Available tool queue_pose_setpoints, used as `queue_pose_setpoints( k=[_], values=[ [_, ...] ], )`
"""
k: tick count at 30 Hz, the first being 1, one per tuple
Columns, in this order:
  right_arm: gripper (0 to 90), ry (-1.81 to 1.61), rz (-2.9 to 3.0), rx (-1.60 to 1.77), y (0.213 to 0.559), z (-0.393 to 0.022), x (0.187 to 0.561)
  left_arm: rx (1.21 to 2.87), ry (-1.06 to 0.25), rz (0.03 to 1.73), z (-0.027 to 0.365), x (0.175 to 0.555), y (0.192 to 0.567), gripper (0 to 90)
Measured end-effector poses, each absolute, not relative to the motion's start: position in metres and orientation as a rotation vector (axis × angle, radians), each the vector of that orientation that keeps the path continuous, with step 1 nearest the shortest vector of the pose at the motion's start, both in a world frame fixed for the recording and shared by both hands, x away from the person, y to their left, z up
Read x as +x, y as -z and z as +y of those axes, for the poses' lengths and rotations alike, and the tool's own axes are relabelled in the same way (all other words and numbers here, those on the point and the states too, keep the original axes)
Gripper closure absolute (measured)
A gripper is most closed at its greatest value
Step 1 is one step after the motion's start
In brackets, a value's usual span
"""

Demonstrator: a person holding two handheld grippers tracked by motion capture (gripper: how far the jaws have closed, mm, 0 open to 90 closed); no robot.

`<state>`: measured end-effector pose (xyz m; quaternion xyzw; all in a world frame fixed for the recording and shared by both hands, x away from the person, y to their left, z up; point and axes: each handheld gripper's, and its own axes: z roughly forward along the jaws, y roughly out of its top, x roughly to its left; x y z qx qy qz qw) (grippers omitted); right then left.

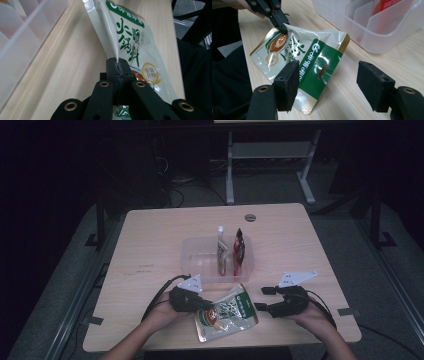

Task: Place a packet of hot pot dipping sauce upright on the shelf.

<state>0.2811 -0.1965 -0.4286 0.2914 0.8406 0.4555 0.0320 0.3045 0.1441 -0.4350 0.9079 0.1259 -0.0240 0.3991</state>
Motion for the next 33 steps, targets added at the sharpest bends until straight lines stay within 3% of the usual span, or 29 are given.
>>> queue_pose_setpoints(
  k=[15,30,33],
  values=[
    [33.7,-1.519,2.629,0.838,0.410,-0.186,0.288,2.203,0.031,0.278,0.174,0.296,0.402,90.0],
    [34.1,-1.674,2.700,0.706,0.397,-0.136,0.324,2.128,-0.042,0.297,0.200,0.299,0.382,90.0],
    [37.6,-1.672,2.722,0.678,0.399,-0.128,0.328,2.123,-0.046,0.304,0.205,0.300,0.380,90.0]
  ],
)
